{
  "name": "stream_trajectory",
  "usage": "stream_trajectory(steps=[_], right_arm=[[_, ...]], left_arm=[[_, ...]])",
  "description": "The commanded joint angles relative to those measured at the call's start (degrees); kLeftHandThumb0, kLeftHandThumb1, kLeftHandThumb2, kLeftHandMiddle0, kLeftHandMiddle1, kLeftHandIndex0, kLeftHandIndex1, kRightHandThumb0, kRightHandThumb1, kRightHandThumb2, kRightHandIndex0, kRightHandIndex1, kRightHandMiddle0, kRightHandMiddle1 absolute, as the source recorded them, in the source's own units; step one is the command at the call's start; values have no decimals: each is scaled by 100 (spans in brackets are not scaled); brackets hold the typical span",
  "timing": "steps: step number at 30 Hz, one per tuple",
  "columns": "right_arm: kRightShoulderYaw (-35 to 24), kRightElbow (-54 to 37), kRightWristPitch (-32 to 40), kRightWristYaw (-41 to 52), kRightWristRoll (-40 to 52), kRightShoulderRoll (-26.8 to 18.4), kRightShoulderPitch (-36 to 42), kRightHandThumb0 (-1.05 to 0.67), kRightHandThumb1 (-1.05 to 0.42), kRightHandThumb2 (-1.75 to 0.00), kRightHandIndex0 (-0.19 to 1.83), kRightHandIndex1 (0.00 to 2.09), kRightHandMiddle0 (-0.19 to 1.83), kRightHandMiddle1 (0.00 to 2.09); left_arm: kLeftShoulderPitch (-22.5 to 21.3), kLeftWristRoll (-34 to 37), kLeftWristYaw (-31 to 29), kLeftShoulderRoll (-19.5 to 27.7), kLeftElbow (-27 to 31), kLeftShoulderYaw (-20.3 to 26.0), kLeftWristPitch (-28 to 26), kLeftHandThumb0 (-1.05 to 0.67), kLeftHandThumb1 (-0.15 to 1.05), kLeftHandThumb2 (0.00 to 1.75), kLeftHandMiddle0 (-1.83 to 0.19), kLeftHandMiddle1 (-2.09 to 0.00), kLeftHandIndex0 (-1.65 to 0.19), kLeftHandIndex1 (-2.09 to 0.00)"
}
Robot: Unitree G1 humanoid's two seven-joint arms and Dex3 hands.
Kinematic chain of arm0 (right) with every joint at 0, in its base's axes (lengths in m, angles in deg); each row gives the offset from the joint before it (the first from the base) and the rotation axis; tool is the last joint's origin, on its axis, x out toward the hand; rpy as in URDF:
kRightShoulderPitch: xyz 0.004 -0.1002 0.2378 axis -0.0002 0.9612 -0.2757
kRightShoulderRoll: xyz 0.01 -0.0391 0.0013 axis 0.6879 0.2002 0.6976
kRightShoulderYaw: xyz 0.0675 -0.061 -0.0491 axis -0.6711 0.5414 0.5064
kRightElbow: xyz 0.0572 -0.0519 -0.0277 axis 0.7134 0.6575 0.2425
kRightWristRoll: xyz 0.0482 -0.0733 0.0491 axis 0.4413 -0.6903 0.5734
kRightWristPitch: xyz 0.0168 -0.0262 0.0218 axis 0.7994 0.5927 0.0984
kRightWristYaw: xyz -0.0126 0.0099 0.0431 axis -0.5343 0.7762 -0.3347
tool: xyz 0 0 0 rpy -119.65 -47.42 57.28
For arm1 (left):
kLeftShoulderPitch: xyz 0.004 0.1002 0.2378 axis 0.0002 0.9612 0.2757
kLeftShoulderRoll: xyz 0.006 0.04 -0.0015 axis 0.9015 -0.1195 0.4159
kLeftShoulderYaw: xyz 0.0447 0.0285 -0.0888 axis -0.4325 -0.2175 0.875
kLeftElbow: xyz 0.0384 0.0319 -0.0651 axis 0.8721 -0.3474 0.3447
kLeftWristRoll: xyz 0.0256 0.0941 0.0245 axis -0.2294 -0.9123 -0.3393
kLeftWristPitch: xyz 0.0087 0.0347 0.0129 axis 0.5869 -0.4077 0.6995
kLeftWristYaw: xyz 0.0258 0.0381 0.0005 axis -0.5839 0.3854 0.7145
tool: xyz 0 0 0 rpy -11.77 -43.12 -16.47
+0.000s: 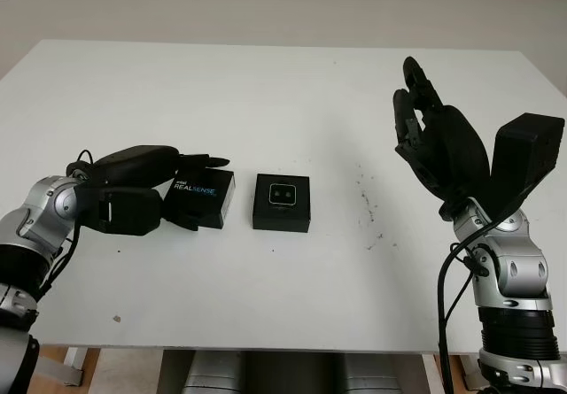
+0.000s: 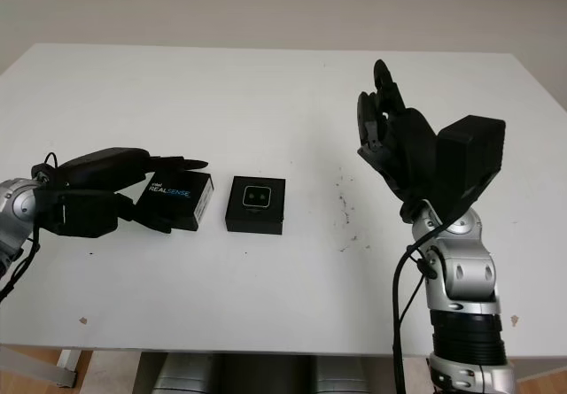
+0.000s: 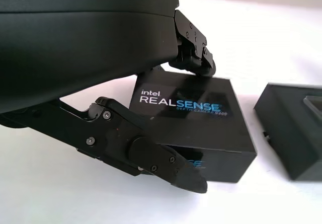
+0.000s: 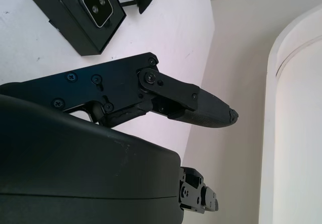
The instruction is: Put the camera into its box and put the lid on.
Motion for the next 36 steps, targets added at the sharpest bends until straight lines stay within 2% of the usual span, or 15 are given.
stream_trajectory(steps=[1,4,7,10,13,19,27,32,36], right_arm=[[20,-144,-5,22,-21,-75,-5,-61,-105,-75,-19,0,-19,0],[-2,-150,33,16,4,-48,-11,-61,-105,-75,-19,0,-19,1],[-1,-149,-1,54,14,-57,8,-61,-105,-75,-19,0,-19,1],[30,-138,-10,58,-35,-58,14,-61,-105,-75,-19,0,-19,1],[75,-138,-24,52,-86,-47,21,-61,-105,-76,-19,0,-19,2],[124,-151,-45,81,-95,-20,35,-62,-105,-76,-19,0,-19,0],[137,-109,-120,-16,-13,191,67,-62,-105,-72,-19,1,-18,3],[230,-4,-257,53,-64,210,89,-60,-105,-75,-19,2,-18,4],[280,-51,-172,10,-72,251,119,-60,-105,-73,-19,1,-18,4]], left_arm=[[54,-27,205,-44,-143,61,153,-31,91,6,-18,-134,-22,-83],[75,-231,751,-67,-342,39,463,-17,97,6,-26,-150,-22,-124],[97,-492,1278,-72,-398,11,526,-12,100,6,-27,-157,-25,-142],[188,-564,1648,-116,-211,109,329,-10,98,5,-28,-155,-23,-148],[311,-331,1646,-201,200,306,-116,-8,96,5,-32,-146,-24,-143],[544,448,915,-446,1445,738,-1580,-7,96,6,-40,-147,-28,-142],[431,840,25,-596,2876,964,-3415,-11,94,5,-40,-149,-27,-150],[-43,1249,-894,-708,3329,916,-4700,-18,91,4,-46,-154,-31,-154],[-329,1210,-1266,-733,3373,762,-4946,-20,88,4,-58,-156,-39,-154]])
